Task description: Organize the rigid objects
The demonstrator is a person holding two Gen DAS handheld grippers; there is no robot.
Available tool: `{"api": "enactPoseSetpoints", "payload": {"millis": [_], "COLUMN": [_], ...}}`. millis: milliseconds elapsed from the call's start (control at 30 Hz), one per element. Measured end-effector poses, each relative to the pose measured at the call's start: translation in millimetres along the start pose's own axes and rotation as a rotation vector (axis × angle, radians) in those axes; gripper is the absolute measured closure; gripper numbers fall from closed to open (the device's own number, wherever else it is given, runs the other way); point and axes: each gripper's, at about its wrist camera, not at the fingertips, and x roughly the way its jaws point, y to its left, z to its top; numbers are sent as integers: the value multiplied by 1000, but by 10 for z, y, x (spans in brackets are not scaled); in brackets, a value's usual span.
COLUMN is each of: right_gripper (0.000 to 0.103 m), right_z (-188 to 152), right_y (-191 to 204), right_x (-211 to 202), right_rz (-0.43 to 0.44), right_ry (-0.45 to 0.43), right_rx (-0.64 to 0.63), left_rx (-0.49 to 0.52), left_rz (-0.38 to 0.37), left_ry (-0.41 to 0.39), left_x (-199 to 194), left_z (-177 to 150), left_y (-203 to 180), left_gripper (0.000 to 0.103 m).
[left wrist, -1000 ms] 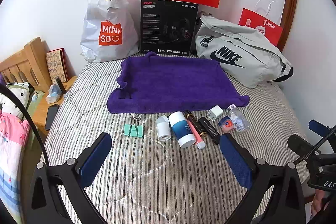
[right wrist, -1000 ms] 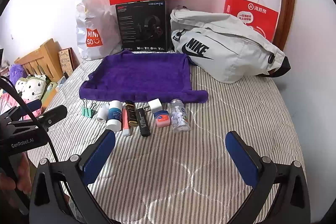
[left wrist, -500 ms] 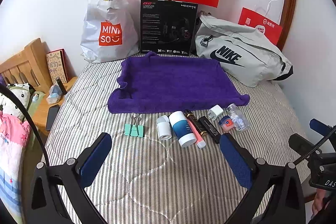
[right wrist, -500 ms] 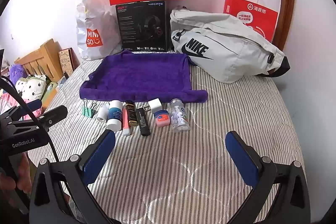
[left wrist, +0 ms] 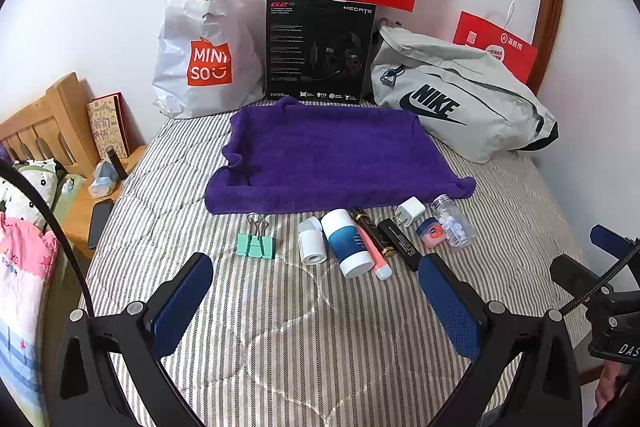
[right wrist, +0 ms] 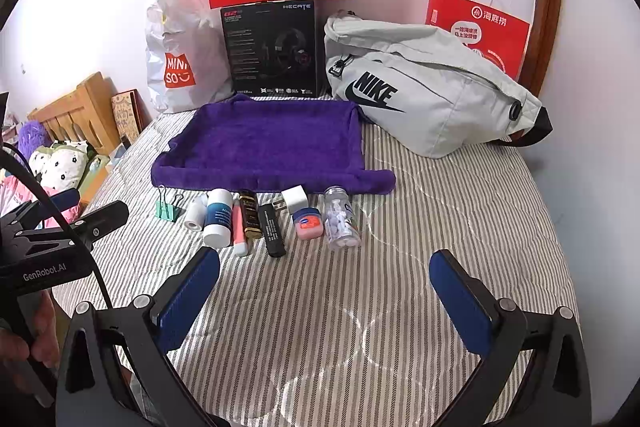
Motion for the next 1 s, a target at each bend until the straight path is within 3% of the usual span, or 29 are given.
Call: {"api": "enactPoseSetpoints", "payload": {"millis": [533,1000], "right_gripper": [0,0], "right_z": [-33,152], "right_y": [1,-53], "right_x": [-27,313], "right_rz": [2,32], "right_ry": [5,46], "right_rx": [-6,0], "left_rx": [-2,-3], "left_rz": [-13,36], "left_ry": [3,85], "left_x": [5,499], "left_z": [6,129], "left_y": [22,205], "left_gripper": [0,0]}}
